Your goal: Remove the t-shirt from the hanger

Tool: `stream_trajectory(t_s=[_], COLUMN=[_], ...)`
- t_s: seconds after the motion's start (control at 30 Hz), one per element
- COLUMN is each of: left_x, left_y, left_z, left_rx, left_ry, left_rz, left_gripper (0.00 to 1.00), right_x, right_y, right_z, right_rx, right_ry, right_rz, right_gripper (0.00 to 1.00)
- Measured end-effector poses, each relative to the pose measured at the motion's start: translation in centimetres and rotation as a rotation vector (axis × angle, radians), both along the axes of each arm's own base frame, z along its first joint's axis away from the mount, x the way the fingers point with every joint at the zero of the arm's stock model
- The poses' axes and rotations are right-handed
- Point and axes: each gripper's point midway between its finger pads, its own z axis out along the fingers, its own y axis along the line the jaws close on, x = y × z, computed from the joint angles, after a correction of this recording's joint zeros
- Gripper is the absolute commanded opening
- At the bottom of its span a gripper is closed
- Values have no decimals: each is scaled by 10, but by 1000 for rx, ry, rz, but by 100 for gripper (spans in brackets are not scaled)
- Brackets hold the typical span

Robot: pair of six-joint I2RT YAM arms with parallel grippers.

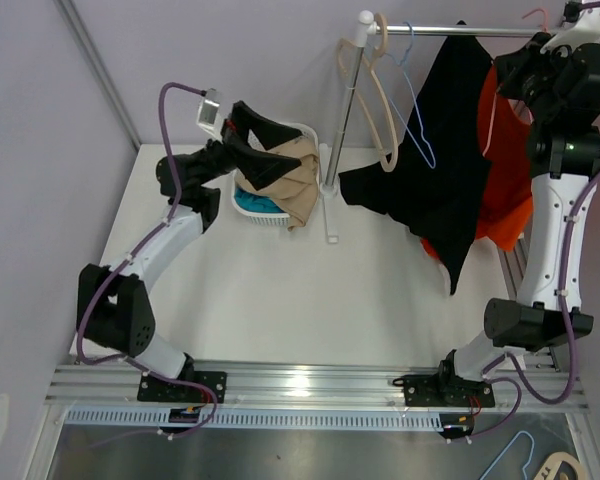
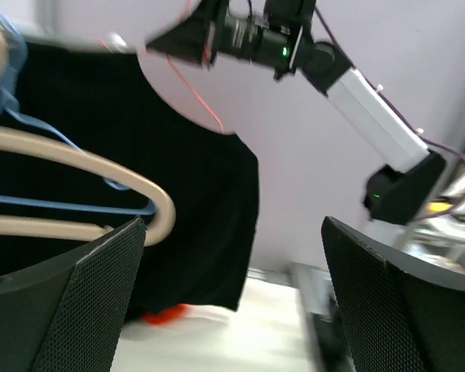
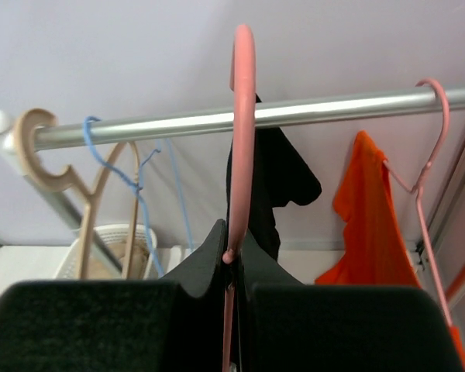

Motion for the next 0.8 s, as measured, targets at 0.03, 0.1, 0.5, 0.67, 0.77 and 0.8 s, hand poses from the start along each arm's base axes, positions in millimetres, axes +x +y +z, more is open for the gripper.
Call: stream_trajectory(t_s=[0.03,0.1,0.5,0.67,0.77,0.8], left_x=[-2,-11,-80,-55,-69,-79], left_y=[-6,-18,-88,-76,-81,-82], left_z=[-6,-27,10,-2,-12,-13], left_rx=[8,39,152,250,334,355], left_ry=[32,65,-94,7,-95,-154], left_rz=[-38,-85,420,676,680,670], left_gripper=[100,100,100,99,100,99], right_x=[-7,-19,-83,-96,-101,-103], right_y=[2,4,12,16,17,18], right_z=[1,1,-70,-56,-49,-47], right_rx=[7,26,112,121,124,124], right_ry=[4,27,232,201,185,181], right_rz=[1,-4,-69,-57,-50,-47], right_gripper=[0,0,0,0,0,0])
